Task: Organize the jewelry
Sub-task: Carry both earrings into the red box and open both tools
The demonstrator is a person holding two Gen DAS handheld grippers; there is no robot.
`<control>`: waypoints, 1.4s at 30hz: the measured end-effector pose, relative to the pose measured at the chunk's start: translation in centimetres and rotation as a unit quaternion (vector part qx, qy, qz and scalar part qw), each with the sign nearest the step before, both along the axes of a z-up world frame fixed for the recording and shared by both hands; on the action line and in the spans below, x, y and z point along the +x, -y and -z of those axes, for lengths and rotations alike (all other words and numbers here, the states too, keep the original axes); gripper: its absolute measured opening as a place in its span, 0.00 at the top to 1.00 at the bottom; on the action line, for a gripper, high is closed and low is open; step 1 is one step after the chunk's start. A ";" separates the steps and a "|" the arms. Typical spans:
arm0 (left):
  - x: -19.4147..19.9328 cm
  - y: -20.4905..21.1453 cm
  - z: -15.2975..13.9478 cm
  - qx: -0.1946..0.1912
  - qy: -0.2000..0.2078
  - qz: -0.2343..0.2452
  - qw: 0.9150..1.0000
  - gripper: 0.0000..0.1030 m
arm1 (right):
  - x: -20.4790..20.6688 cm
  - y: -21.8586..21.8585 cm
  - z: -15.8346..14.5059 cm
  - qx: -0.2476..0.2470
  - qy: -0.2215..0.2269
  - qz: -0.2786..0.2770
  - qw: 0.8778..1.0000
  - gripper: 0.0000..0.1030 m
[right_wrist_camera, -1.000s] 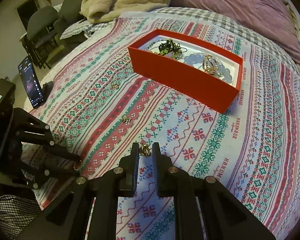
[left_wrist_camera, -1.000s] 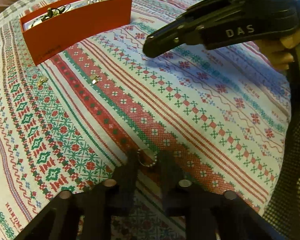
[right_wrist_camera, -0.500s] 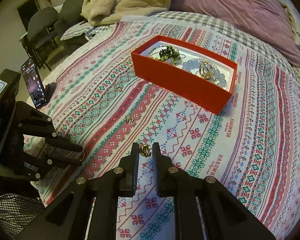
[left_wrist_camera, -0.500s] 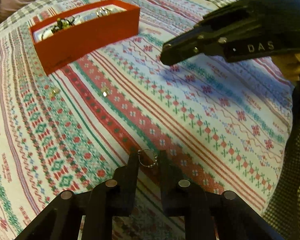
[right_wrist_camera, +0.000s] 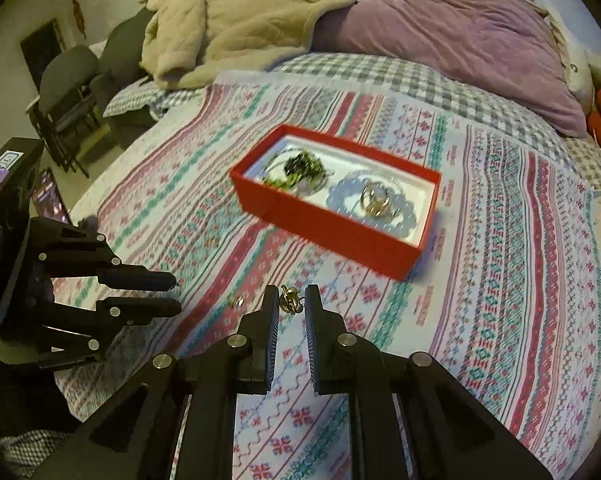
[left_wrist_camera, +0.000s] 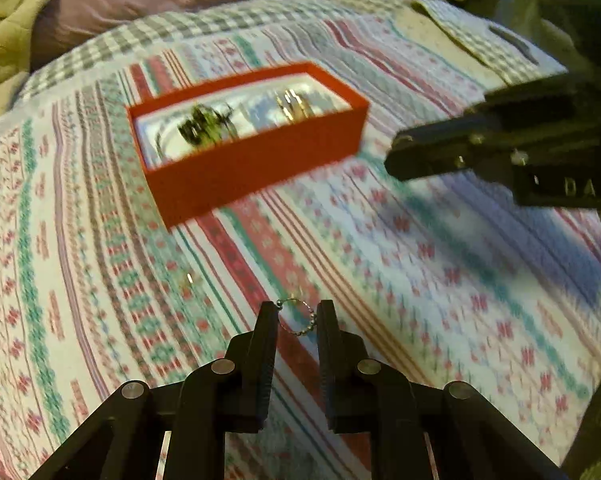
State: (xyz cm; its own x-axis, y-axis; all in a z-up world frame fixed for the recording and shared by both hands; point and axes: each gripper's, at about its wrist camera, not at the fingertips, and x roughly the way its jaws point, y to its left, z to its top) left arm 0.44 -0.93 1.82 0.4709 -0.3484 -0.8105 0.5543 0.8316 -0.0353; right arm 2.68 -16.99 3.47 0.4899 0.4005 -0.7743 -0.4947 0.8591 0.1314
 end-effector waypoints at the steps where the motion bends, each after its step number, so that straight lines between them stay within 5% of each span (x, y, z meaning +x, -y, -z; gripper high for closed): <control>1: 0.5 0.1 -0.2 -0.001 0.002 -0.003 1.000 0.86 | 0.3 0.0 -0.2 0.001 0.003 0.003 1.000 0.87; 14: 5.1 1.3 -3.2 -0.034 0.039 -0.046 0.998 0.86 | 4.3 1.2 -1.4 0.027 0.010 0.055 0.998 0.87; 38: 11.0 3.6 -0.2 -0.033 0.015 -0.084 0.996 0.85 | 9.5 2.2 1.3 0.028 -0.026 0.090 0.995 0.86; 42: 11.0 3.5 -0.3 -0.032 0.014 -0.084 0.996 0.74 | 9.4 2.3 1.2 0.031 -0.031 0.090 0.995 0.84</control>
State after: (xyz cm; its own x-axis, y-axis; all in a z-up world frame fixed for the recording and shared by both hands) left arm 11.44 -4.40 2.14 0.5491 -0.3140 -0.7745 0.4094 0.9090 -0.0783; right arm 12.08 -19.31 2.30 0.5103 0.3584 -0.7817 -0.3225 0.9224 0.2123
